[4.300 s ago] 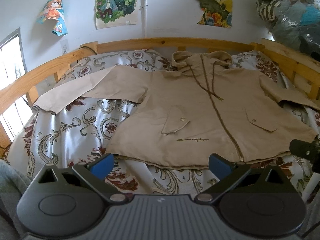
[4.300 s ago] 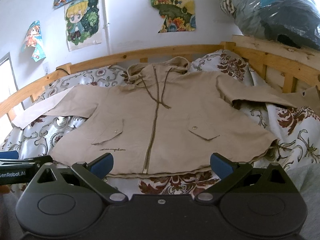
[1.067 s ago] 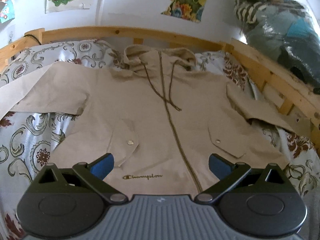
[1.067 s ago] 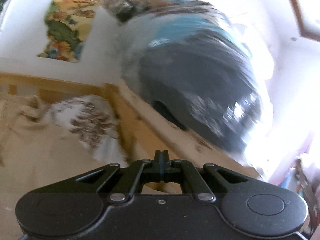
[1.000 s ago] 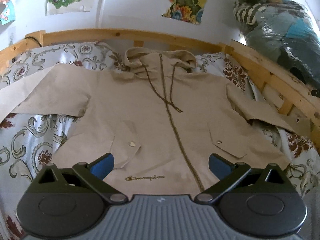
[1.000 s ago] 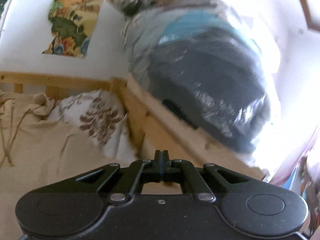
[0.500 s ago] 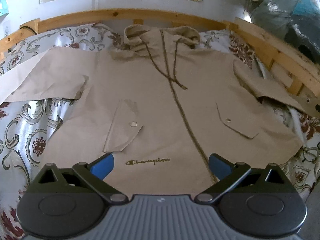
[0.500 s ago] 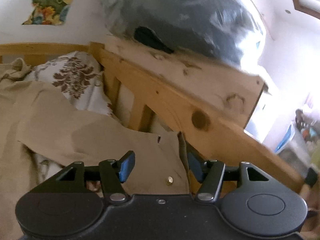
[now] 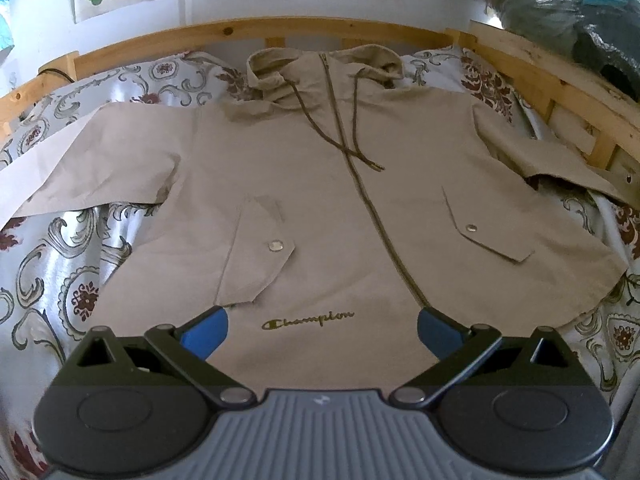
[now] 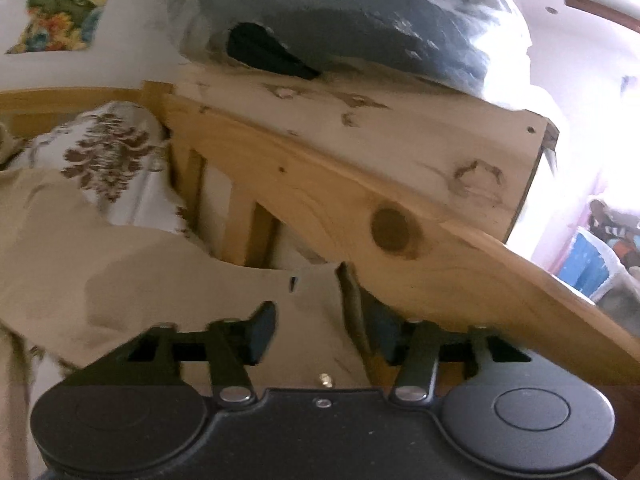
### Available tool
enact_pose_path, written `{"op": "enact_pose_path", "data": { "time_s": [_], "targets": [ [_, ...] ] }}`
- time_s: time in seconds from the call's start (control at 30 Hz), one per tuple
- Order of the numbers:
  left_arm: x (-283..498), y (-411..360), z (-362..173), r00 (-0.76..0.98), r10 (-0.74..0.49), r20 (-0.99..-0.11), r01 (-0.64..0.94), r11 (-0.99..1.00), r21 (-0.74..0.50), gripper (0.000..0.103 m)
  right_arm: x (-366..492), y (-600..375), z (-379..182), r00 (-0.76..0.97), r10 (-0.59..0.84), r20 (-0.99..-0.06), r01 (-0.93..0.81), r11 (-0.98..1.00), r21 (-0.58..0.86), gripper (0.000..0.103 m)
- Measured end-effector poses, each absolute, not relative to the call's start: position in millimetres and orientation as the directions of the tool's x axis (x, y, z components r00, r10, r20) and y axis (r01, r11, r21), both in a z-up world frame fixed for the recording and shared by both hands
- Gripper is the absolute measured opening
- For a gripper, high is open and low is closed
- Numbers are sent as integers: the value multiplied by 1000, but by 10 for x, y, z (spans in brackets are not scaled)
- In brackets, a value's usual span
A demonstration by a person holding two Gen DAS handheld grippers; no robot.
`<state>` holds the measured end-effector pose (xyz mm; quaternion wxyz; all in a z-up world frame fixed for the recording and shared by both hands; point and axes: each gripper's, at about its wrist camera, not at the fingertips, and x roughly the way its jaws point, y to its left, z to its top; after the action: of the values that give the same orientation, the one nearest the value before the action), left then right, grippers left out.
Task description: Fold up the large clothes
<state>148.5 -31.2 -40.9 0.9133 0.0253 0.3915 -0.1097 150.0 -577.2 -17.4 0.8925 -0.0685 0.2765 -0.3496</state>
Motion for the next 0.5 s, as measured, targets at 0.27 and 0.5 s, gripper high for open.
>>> {"op": "enact_pose_path", "data": {
  "time_s": [0.27, 0.5],
  "targets": [
    [1451, -224, -260, 694, -203, -691, 208, 975, -79, 102, 1464, -5546, 168, 663, -614, -429, 540, 789, -294, 0],
    [1445, -85, -147, 709, -247, -661, 204, 969, -142, 102, 1697, -4708, 1183, 853, -395, -342, 373, 919, -131, 0]
  ]
}}
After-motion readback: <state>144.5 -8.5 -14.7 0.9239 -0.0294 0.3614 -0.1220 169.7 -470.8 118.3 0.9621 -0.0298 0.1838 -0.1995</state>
